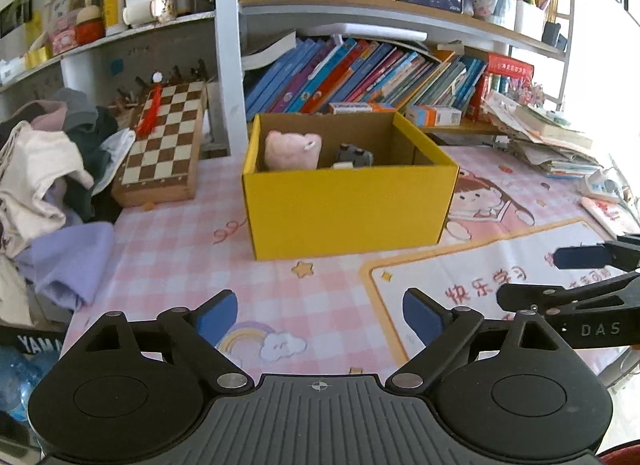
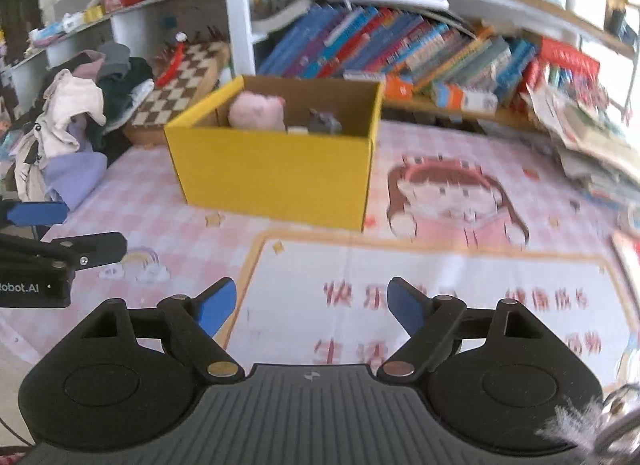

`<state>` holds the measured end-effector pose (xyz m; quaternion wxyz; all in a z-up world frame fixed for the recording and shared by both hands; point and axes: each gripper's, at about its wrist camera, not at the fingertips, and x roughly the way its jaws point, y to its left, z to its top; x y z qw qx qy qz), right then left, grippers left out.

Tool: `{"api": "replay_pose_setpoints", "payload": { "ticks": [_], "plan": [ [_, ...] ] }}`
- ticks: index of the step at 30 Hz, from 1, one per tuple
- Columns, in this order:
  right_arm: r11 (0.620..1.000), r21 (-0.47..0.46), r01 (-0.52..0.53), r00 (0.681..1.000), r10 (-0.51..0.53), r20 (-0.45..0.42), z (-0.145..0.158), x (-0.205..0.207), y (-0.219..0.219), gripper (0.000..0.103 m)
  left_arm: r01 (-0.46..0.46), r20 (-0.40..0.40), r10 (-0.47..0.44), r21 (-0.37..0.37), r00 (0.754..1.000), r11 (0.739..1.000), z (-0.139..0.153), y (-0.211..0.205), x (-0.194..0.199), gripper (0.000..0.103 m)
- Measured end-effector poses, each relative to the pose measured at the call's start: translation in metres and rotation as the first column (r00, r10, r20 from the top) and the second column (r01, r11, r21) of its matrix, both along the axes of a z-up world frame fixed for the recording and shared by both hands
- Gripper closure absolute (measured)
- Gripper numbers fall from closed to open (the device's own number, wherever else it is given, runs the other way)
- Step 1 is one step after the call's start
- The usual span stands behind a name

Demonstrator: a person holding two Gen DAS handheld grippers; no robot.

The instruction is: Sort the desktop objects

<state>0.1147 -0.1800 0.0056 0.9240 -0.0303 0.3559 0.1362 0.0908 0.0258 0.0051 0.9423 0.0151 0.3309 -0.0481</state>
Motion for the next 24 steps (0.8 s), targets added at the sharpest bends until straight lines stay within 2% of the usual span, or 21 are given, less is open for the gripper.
{"api": "replay_pose_setpoints", "payload": {
  "ticks": [3, 6, 10, 16, 24],
  "plan": [
    [1.000, -0.002, 0.025, 1.000, -0.025, -0.012, -0.004, -0.007, -0.003, 0.018, 0.002, -0.019, -0.002, 0.011, 1.000, 1.000, -0.006, -0.001, -0.005, 0.009],
    [0.999, -0.009, 0.038, 0.999, -0.038, -0.009, -0.008, -0.018, -0.002, 0.011, 0.001, -0.036, -0.001, 0.016, 0.999, 1.000, -0.011, -0.003, -0.011, 0.009],
    [0.999, -0.025, 0.028, 1.000, -0.028, -0.005, -0.011, -0.027, 0.002, 0.007, 0.021, -0.058, -0.020, 0.021, 0.998, 1.000, -0.016, -0.009, -0.017, 0.007],
    [0.999, -0.041, 0.010, 1.000, -0.010, -0.005, -0.016, -0.030, 0.007, 0.005, 0.035, -0.084, -0.030, 0.051, 0.996, 0.998, -0.023, -0.015, -0.022, 0.006],
    [0.999, -0.045, 0.012, 1.000, -0.013, -0.008, -0.016, -0.035, 0.009, 0.004, 0.024, -0.099, -0.021, 0.027, 0.995, 0.999, -0.027, -0.011, -0.026, 0.006]
  ]
}}
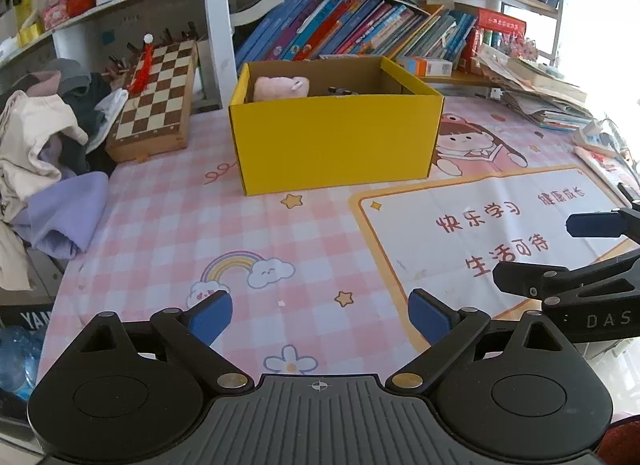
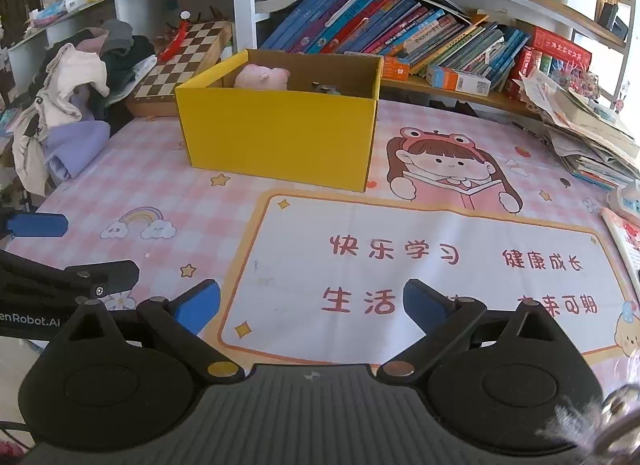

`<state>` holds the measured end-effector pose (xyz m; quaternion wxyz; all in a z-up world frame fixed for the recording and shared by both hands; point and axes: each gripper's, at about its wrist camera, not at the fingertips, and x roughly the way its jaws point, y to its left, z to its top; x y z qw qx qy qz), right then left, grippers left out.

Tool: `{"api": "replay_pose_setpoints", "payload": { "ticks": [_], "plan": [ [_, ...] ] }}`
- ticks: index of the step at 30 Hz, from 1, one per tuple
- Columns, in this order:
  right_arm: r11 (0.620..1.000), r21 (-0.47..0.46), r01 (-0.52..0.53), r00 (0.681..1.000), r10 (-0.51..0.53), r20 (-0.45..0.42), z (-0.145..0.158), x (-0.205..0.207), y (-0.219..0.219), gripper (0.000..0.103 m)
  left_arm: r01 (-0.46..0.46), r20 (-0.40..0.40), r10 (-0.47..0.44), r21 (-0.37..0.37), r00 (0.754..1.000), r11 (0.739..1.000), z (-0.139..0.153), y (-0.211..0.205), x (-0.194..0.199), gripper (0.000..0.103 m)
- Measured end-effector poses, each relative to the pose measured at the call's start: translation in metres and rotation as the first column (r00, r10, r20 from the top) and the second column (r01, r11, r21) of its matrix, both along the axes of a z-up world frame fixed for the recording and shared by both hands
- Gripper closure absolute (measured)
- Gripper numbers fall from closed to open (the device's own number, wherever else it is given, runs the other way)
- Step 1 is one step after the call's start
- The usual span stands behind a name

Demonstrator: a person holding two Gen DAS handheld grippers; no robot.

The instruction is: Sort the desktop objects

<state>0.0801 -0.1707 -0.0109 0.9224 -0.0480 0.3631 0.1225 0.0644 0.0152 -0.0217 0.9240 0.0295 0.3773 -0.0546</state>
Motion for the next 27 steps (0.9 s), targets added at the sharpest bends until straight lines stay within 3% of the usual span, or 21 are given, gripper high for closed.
{"api": "replay_pose_setpoints", "payload": {
  "ticks": [8, 19, 27],
  "plan": [
    [0.996, 0.041, 0.075, 0.997, -0.075, -0.015, 0.001, -0.001, -0.010, 0.003, -0.014, 0.012, 0.014, -0.001, 1.000, 1.000, 0.001, 0.006, -0.005, 0.006],
    [1.000, -0.001, -0.019, 1.000, 0.019, 0.020, 0.002, -0.012, 0.008, 0.003, -0.036, -0.001, 0.036, -0.006, 0.999, 0.999, 0.000, 0.010, -0.010, 0.006],
    [1.000, 0.001, -0.030, 0.999, 0.030, 0.024, 0.003, -0.013, 0.009, 0.002, -0.041, 0.002, 0.041, -0.008, 0.999, 0.999, 0.002, 0.010, -0.014, 0.004]
  ]
}}
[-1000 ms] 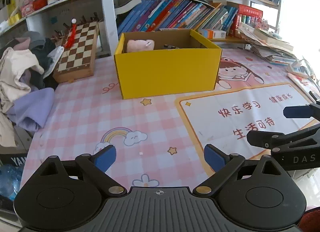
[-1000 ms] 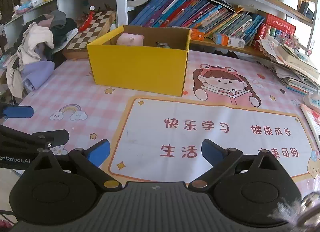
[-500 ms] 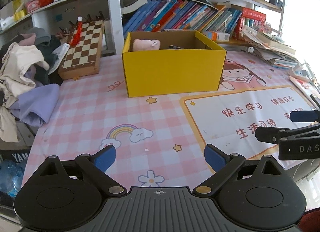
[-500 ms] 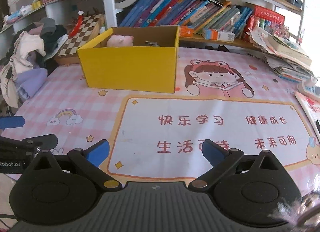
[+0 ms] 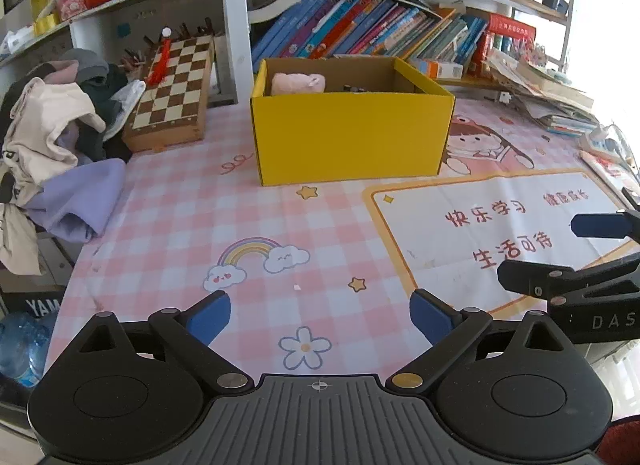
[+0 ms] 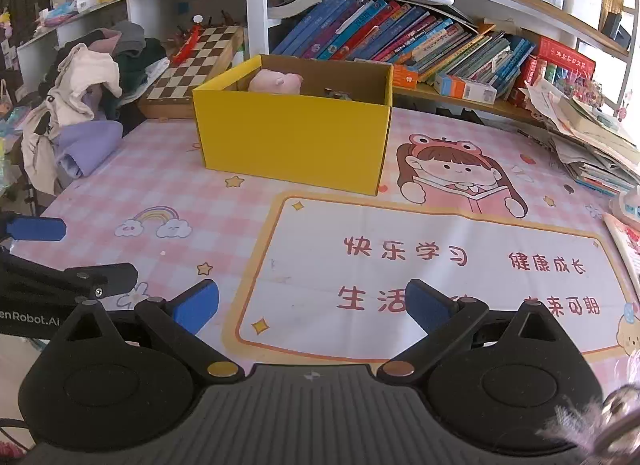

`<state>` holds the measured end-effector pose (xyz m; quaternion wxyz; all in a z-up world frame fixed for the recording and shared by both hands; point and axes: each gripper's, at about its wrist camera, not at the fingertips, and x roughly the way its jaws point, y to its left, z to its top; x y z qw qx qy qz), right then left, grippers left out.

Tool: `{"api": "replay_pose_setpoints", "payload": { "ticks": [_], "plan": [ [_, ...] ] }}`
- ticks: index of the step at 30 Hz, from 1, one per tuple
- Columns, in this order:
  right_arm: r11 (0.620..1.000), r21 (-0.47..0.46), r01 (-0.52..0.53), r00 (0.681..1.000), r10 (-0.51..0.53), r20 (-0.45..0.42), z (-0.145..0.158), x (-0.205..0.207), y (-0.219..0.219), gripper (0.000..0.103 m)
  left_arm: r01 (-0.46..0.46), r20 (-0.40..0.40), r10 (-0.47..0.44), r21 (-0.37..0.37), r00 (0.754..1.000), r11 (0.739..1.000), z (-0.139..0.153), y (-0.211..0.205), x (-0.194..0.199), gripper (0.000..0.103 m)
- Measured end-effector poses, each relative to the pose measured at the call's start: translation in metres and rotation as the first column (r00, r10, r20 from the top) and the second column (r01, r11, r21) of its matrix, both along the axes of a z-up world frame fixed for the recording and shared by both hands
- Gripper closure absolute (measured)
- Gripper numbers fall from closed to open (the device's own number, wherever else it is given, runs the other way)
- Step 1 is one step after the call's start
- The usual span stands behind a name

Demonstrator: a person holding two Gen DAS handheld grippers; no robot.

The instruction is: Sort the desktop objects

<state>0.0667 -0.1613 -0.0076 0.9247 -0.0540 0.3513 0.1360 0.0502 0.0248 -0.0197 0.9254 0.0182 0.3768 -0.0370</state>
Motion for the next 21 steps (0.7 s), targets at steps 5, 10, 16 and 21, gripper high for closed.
{"api": "replay_pose_setpoints", "payload": {
  "ticks": [5, 10, 16, 21],
  "plan": [
    [1.000, 0.004, 0.006, 1.000, -0.006, -0.002, 0.0002, 0.0007, -0.0016, 0.002, 0.000, 0.006, 0.000, 0.012, 1.000, 1.000, 0.0014, -0.0033, -0.0001, 0.003],
    [1.000, 0.001, 0.009, 1.000, -0.009, 0.000, 0.0014, 0.0000, -0.0015, 0.002, 0.001, 0.003, -0.001, 0.008, 1.000, 1.000, 0.0016, -0.0036, 0.0007, 0.003],
    [1.000, -0.001, 0.006, 1.000, -0.006, -0.002, 0.0013, 0.0012, 0.0000, 0.002, -0.004, 0.002, 0.004, 0.014, 1.000, 1.000, 0.0015, -0.0035, 0.0008, 0.003],
    [1.000, -0.001, 0.002, 1.000, -0.002, -0.003, 0.0010, 0.0021, 0.0007, 0.002, -0.008, 0.003, 0.008, 0.019, 1.000, 1.000, 0.0019, -0.0023, 0.0008, 0.003]
  ]
}}
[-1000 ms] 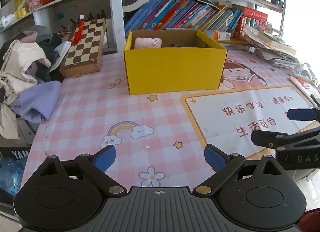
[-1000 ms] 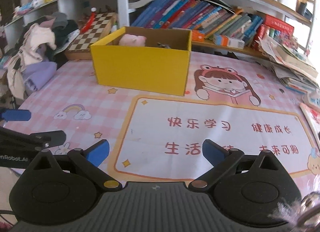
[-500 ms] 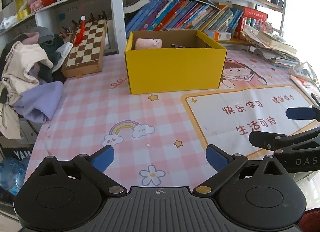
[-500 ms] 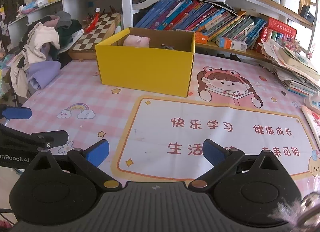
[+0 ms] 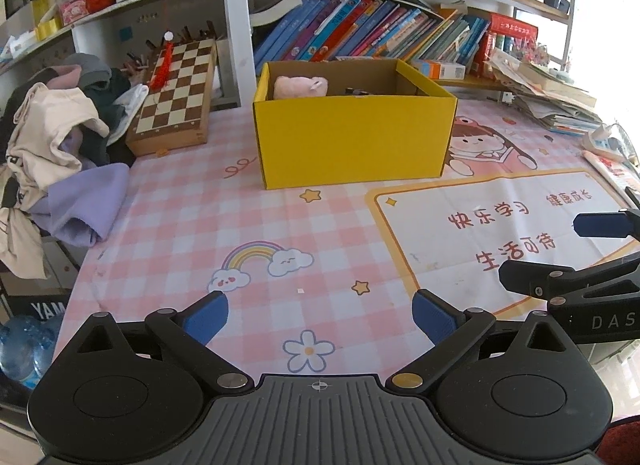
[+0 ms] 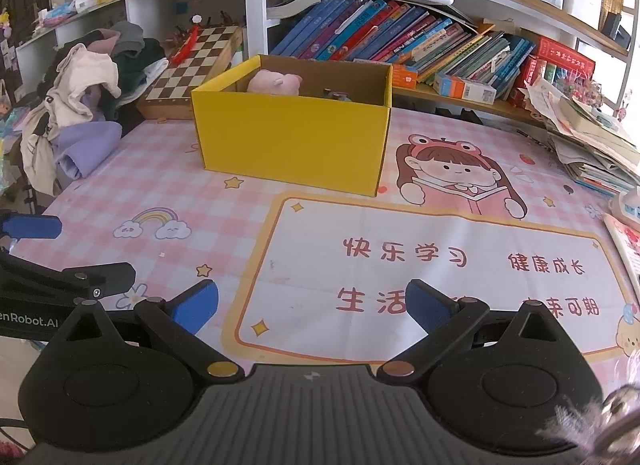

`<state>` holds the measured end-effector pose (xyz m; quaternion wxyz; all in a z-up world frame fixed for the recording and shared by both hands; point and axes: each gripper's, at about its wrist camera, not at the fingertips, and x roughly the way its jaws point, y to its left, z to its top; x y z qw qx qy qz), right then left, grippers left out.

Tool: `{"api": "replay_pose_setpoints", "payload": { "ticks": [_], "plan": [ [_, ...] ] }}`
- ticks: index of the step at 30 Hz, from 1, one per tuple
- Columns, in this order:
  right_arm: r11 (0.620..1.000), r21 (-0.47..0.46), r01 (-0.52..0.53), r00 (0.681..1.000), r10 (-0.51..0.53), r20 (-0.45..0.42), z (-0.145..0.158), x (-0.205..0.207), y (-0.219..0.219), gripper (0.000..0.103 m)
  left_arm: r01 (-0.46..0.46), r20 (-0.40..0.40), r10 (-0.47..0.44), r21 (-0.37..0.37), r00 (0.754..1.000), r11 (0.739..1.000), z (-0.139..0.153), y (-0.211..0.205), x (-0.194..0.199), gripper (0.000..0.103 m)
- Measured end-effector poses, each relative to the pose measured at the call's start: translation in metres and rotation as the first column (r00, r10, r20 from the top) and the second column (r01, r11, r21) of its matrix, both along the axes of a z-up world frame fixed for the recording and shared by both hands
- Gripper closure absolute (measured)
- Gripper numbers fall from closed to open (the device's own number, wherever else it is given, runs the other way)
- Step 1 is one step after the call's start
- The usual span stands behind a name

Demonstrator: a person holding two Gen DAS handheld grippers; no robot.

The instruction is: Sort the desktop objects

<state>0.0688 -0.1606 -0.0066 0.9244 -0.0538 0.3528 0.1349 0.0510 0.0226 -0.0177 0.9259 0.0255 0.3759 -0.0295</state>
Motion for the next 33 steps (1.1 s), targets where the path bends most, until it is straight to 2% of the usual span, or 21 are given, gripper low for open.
{"api": "replay_pose_setpoints", "payload": {
  "ticks": [23, 33],
  "plan": [
    [1.000, -0.006, 0.011, 1.000, -0.011, -0.006, -0.0011, 0.0026, -0.0007, 0.002, 0.008, 0.002, -0.008, -0.006, 1.000, 1.000, -0.0010, 0.0009, 0.0030, 0.003],
    [1.000, -0.015, 0.015, 1.000, -0.015, -0.011, -0.0014, 0.0055, 0.0016, 0.002, 0.016, -0.001, -0.016, -0.037, 1.000, 0.999, -0.0017, 0.0043, 0.0050, 0.002]
  ]
}}
